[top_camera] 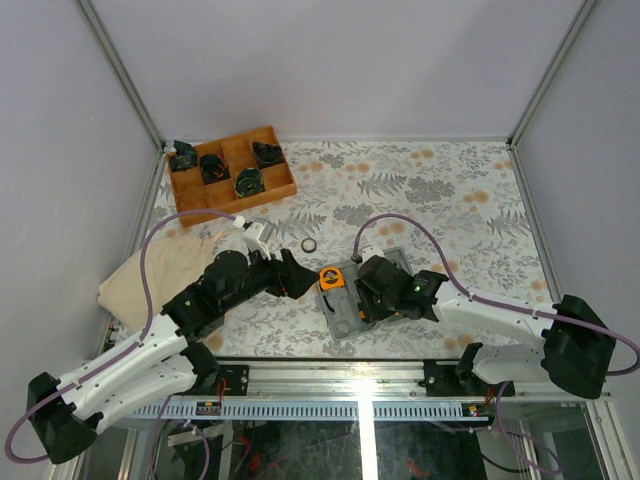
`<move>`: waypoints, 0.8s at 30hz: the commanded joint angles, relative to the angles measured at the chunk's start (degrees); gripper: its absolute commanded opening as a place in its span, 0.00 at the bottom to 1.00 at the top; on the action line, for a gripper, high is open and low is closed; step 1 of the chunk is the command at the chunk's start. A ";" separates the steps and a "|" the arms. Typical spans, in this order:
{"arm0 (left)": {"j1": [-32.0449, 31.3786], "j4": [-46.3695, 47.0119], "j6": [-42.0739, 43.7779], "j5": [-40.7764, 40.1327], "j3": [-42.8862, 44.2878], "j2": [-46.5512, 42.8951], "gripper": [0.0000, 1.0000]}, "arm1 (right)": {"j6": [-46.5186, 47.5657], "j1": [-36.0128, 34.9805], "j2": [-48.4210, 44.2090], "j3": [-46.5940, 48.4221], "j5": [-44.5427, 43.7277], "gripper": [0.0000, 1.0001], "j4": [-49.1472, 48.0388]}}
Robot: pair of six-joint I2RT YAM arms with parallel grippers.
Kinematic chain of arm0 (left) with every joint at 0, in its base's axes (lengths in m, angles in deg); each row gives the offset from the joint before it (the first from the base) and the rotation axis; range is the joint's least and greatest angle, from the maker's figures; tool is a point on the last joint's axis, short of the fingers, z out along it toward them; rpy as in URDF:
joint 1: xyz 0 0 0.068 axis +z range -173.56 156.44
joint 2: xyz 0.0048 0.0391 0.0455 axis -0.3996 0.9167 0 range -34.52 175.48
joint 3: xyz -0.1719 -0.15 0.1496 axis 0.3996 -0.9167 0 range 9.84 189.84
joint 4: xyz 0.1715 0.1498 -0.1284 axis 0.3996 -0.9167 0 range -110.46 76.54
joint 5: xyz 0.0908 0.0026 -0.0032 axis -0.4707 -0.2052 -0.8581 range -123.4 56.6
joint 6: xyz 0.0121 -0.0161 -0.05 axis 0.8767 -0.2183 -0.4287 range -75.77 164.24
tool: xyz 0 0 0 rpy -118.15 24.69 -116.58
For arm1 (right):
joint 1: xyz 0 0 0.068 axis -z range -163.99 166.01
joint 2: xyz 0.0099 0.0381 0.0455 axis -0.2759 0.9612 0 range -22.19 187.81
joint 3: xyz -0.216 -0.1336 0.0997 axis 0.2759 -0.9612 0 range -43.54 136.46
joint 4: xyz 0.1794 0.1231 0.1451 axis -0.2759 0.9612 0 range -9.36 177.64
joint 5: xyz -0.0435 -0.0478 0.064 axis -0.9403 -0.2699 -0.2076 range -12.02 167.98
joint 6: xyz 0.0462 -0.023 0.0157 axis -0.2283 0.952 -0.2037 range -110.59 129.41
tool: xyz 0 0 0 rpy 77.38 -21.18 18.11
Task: Sort the tools into containers
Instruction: Place the engineering item in the storage box.
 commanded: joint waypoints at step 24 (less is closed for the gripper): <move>-0.29 2.16 -0.42 -0.53 0.93 0.45 0.82 | 0.73 2.05 9.89 1.44 3.05 0.30 -1.47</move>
